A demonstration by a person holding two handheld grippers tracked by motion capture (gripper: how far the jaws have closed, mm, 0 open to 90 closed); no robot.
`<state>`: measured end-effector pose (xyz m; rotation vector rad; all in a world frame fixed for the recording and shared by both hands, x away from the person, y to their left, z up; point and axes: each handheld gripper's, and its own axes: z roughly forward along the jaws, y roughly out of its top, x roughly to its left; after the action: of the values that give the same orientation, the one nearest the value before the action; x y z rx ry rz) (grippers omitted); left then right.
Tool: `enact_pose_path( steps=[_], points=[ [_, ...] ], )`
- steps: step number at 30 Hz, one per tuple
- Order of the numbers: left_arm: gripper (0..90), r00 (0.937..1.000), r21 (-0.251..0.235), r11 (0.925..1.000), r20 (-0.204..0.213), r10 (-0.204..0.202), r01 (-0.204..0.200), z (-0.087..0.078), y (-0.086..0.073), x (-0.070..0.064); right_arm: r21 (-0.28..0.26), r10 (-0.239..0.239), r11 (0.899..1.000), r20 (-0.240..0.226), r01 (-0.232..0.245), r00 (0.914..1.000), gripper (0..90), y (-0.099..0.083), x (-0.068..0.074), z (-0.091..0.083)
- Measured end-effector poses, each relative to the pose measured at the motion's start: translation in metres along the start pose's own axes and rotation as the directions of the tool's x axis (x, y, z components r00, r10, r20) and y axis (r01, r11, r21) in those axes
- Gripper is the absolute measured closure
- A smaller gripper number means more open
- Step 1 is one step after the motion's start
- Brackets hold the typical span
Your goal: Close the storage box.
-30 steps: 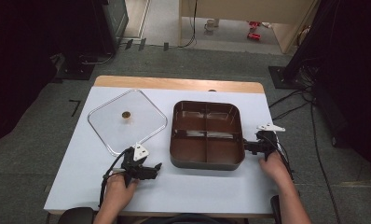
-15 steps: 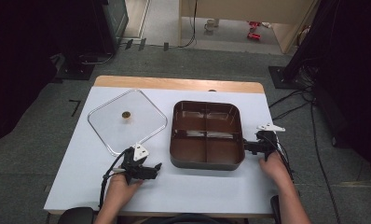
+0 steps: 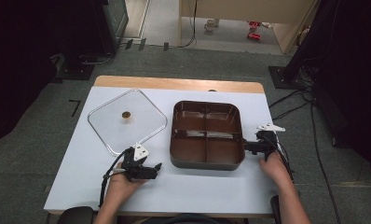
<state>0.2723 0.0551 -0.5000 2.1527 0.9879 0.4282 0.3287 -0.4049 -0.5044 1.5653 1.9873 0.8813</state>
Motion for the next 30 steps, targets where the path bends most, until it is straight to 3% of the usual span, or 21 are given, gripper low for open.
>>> enact_pose_path(
  steps=[7,13,24,28,30],
  points=[
    [13.2,0.9998,0.007,0.9999,-0.012,-0.013,0.013,0.000,0.001,-0.002,0.000,0.000,1.000,0.000,0.000,1.0000,11.0,0.000,0.000,0.000],
    [14.0,0.9998,0.046,0.9989,-0.012,-0.013,0.014,0.000,0.007,-0.001,0.000,0.000,1.000,0.000,0.000,1.0000,11.0,0.000,0.000,0.000],
    [15.9,0.9986,0.089,0.9957,0.045,-0.027,0.023,-0.002,0.016,0.003,-0.001,0.000,1.000,0.000,0.000,1.0000,11.0,0.000,0.000,0.000],
    [16.2,0.9989,0.095,0.9953,0.042,-0.022,0.018,-0.005,0.017,0.004,-0.001,0.000,1.000,0.000,0.000,1.0000,11.0,0.000,0.000,0.000],
    [23.2,0.9990,0.095,0.9954,0.040,-0.019,0.015,-0.008,0.018,0.004,-0.001,0.000,1.000,0.000,0.000,1.0000,11.1,0.000,0.000,0.000]
  ],
)
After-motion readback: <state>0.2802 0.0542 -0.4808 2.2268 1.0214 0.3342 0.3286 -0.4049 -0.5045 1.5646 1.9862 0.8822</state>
